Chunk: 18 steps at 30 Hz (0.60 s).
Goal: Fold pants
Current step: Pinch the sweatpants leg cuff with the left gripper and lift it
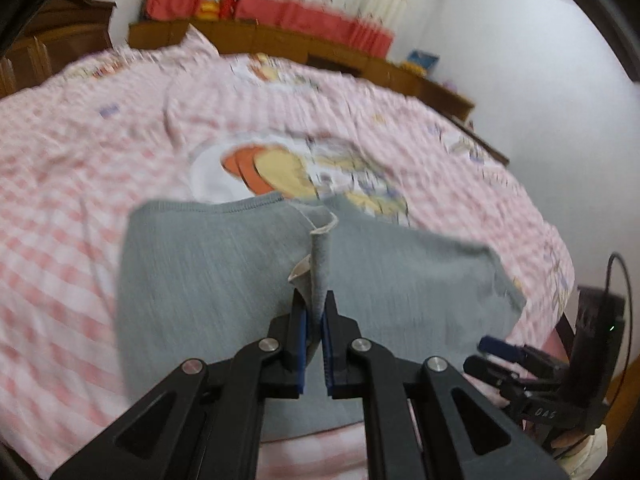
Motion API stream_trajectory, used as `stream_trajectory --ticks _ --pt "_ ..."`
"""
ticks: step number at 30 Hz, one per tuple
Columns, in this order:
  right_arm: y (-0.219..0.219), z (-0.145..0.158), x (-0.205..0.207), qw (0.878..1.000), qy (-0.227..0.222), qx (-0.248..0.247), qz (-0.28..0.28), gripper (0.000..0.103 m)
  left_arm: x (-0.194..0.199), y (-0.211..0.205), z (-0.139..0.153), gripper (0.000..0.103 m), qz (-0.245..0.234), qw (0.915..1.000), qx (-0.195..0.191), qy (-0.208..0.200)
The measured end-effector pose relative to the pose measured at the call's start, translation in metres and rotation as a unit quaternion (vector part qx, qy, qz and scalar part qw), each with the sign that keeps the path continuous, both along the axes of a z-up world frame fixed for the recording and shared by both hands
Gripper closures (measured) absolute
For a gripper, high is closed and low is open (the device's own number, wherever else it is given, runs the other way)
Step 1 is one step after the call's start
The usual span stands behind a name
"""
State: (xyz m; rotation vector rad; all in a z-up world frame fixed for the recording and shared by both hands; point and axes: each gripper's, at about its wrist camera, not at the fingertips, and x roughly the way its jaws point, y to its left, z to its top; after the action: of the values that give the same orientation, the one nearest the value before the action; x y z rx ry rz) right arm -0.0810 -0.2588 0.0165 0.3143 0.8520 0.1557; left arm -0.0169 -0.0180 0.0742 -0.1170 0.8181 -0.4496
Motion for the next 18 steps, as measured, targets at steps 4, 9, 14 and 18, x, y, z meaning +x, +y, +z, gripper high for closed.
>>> stream_trajectory --ticks 4,9,14,18 --pt "-0.001 -0.007 0.002 1.0 0.007 0.0 0.003 0.028 0.003 -0.015 -0.027 0.097 -0.008 0.9992 0.027 0.03" --pt "0.002 -0.013 0.005 1.0 0.015 -0.015 0.004 0.028 0.001 -0.016 -0.042 0.087 -0.021 0.9979 0.039 0.048" --pt "0.006 -0.013 0.007 0.999 0.019 -0.029 0.007 0.028 -0.004 -0.013 -0.039 0.064 -0.035 0.9972 0.018 0.063" --pt "0.003 -0.005 0.013 1.0 0.025 -0.002 0.009 0.028 -0.015 -0.005 -0.032 0.06 -0.028 0.9976 0.025 0.059"
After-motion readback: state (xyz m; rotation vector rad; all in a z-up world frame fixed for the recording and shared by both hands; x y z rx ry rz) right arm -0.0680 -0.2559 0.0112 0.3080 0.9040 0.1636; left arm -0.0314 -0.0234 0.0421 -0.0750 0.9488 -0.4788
